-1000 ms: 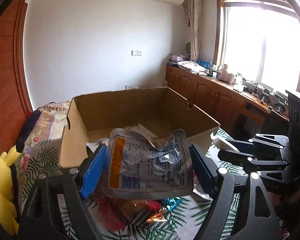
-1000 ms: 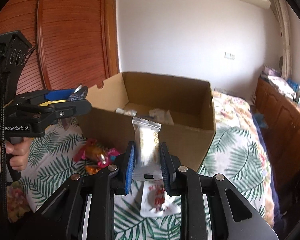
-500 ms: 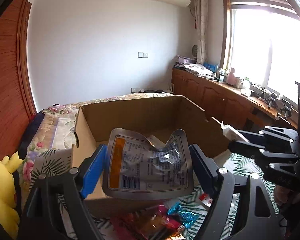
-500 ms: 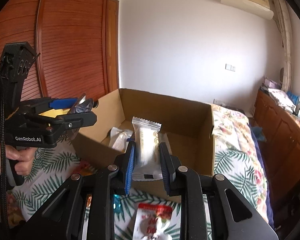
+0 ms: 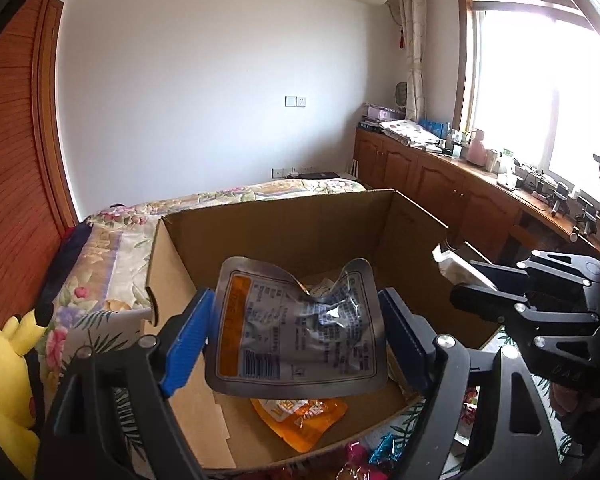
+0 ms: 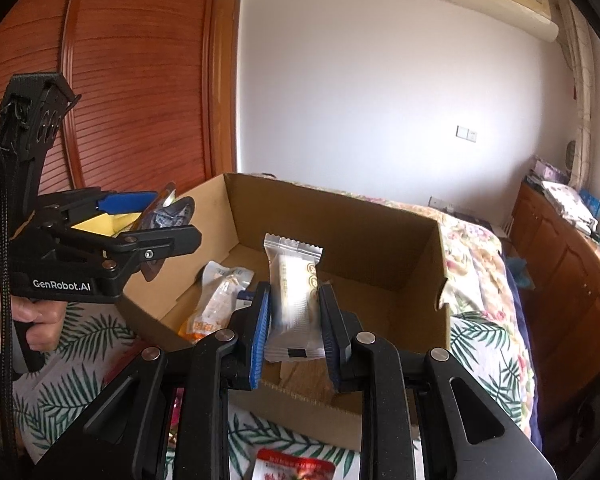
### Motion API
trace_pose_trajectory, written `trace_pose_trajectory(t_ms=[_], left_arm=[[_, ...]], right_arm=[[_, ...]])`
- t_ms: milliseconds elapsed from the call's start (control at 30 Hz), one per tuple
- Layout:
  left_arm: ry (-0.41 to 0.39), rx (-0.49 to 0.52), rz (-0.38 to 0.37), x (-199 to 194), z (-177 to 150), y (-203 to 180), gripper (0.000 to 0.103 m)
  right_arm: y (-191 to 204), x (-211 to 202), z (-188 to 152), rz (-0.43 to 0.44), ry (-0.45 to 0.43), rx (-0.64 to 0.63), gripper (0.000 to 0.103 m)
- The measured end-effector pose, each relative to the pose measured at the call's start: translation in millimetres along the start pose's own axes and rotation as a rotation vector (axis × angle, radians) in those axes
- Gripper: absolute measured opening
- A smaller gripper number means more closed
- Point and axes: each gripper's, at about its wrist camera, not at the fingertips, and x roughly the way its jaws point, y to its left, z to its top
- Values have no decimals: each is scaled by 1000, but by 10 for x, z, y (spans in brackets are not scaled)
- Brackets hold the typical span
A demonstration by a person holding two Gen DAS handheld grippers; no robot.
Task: Organize snacks
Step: 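Open the left gripper while the right gripper opens, dropping both snacks into the box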
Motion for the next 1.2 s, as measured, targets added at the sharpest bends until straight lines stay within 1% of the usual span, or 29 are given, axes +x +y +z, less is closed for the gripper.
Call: trace_pose_trajectory(t_ms=[200, 400, 700, 867, 967, 1200], left_arm=[[29, -4, 5, 132, -1, 0, 82], [51, -1, 10, 209, 3, -19, 82], [55, -7, 21, 242, -20, -13, 83], [45, -1, 29, 214, -22, -31, 84], [42, 5, 35, 191, -34, -60, 86], [27, 15, 25, 26, -60, -128, 87]], right_arm=[[-100, 167, -9, 11, 25, 29, 23], [-115, 242, -33, 20, 45, 48, 23], [-99, 352, -43, 37, 69, 62, 24], [-80, 340, -60, 41, 67, 64, 24], [-82, 309, -84, 40, 62, 66, 24], [-55, 33, -153, 38, 36, 76, 28]])
